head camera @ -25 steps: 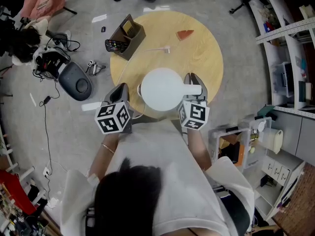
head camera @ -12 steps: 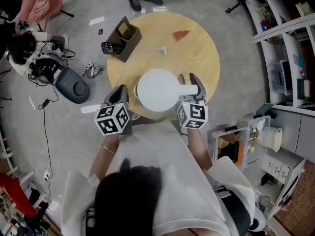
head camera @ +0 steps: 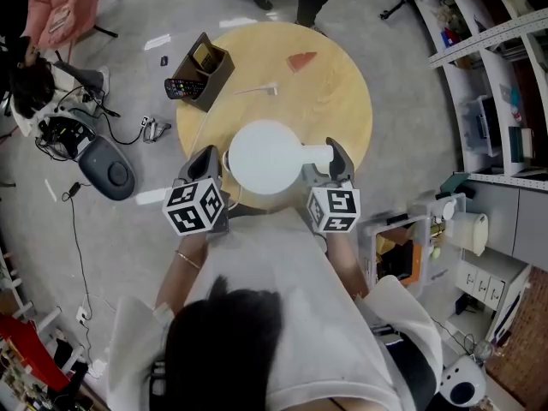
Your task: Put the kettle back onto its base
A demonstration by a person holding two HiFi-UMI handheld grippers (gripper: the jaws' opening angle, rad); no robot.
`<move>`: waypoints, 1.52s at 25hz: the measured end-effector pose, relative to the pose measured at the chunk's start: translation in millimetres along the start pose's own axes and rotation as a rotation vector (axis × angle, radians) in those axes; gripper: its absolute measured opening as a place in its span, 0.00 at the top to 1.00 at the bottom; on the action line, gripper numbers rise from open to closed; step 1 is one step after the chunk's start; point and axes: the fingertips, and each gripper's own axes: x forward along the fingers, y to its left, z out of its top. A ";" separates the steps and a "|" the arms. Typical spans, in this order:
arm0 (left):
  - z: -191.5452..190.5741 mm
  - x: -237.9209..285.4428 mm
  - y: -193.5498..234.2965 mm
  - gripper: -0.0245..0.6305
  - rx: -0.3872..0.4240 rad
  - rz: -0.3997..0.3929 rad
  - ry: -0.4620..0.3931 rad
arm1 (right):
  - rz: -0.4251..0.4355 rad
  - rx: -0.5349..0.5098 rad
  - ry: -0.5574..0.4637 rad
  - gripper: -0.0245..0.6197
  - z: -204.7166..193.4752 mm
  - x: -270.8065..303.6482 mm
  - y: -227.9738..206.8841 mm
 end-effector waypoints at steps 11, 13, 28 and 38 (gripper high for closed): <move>26.9 -11.5 -10.0 0.92 0.026 -0.022 -0.086 | -0.004 0.076 -0.020 0.57 18.8 -50.7 -3.6; 35.4 -12.0 -10.2 0.92 0.049 -0.023 -0.106 | -0.012 0.064 -0.019 0.57 24.7 -56.7 -1.9; 82.1 -41.0 -41.0 0.92 0.136 -0.081 -0.241 | -0.026 0.062 -0.202 0.57 104.4 -77.5 11.9; 114.8 -56.0 -68.3 0.92 0.189 -0.138 -0.314 | 0.074 0.018 -0.253 0.60 140.2 -53.7 54.2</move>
